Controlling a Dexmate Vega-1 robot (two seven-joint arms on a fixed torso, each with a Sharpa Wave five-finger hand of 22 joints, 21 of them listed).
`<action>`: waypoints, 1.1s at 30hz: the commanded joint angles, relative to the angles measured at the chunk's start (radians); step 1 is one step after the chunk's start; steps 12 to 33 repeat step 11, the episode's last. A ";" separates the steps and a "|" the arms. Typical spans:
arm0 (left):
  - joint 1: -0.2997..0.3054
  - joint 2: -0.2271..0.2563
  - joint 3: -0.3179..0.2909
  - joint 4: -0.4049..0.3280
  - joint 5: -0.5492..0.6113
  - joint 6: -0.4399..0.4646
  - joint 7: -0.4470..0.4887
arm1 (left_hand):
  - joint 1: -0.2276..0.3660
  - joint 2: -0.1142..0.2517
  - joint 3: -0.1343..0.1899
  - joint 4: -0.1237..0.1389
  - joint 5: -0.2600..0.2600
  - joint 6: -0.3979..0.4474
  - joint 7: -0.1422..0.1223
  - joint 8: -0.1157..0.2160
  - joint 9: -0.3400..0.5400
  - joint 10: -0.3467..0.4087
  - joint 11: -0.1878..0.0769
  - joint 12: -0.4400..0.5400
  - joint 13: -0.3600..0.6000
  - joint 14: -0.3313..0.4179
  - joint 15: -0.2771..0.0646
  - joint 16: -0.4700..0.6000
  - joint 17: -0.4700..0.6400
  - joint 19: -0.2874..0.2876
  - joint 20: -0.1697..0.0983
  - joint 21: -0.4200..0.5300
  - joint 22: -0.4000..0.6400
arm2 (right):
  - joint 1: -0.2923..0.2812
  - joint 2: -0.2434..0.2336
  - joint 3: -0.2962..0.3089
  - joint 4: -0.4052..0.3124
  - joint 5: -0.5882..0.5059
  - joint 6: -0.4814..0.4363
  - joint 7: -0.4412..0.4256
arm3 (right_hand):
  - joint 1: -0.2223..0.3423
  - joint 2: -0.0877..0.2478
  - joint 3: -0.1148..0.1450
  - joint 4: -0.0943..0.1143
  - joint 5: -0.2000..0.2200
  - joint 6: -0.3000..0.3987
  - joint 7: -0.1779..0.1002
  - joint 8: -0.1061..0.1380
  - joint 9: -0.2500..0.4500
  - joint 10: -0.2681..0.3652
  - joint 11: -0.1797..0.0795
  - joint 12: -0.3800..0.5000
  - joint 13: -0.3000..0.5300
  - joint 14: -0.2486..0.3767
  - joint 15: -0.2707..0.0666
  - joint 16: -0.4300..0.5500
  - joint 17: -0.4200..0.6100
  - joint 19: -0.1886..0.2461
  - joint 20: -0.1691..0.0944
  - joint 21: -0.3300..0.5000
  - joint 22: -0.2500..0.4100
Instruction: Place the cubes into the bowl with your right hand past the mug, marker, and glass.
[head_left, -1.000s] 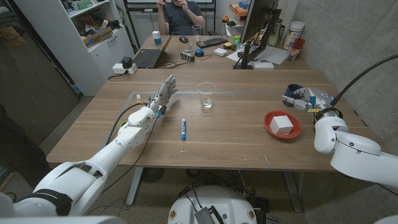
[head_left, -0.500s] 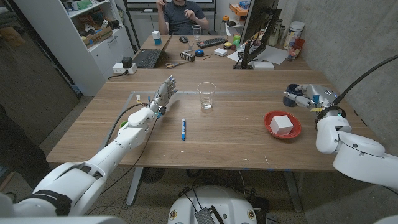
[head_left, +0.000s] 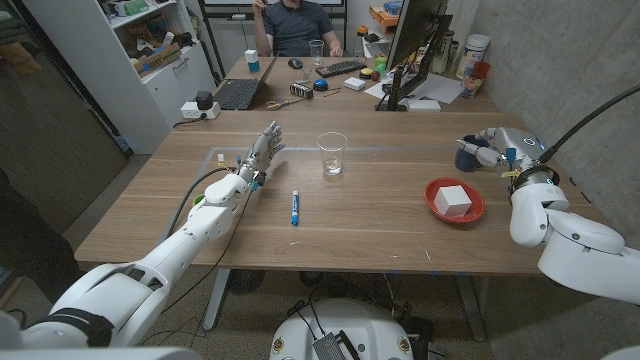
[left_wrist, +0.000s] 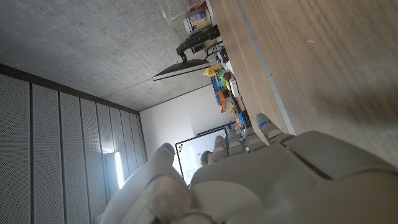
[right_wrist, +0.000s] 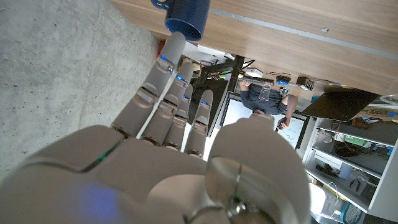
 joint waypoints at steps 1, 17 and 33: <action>0.015 0.007 -0.008 -0.012 -0.008 -0.006 0.002 | -0.001 0.010 -0.003 -0.001 0.005 -0.002 0.001 0.000 0.002 -0.001 -0.003 0.005 0.002 -0.008 -0.002 0.004 0.002 0.001 0.003 -0.003 0.003 | -0.009 -0.009 0.011 -0.025 -0.051 -0.004 0.004 | 0.006 0.014 0.000 -0.008 0.006 0.015 0.000 0.004 0.002 0.011 -0.003 0.005 -0.001 0.004 -0.056 0.005 0.003 -0.012 0.006 -0.013 0.001; 0.024 0.011 -0.013 -0.017 -0.013 -0.010 0.002 | -0.001 0.011 -0.005 -0.001 0.005 -0.001 0.002 0.000 0.002 -0.002 -0.003 0.005 0.002 -0.008 0.000 0.004 0.002 0.001 0.002 -0.004 0.003 | -0.013 -0.014 0.011 -0.043 -0.088 -0.019 0.012 | 0.009 0.016 0.001 -0.011 0.009 0.036 0.004 0.008 0.002 0.018 -0.002 0.008 -0.002 0.003 -0.056 0.004 0.002 -0.013 0.012 -0.028 0.002; 0.024 0.011 -0.013 -0.017 -0.013 -0.010 0.002 | -0.001 0.011 -0.005 -0.001 0.005 -0.001 0.002 0.000 0.002 -0.002 -0.003 0.005 0.002 -0.008 0.000 0.004 0.002 0.001 0.002 -0.004 0.003 | -0.013 -0.014 0.011 -0.043 -0.088 -0.019 0.012 | 0.009 0.016 0.001 -0.011 0.009 0.036 0.004 0.008 0.002 0.018 -0.002 0.008 -0.002 0.003 -0.056 0.004 0.002 -0.013 0.012 -0.028 0.002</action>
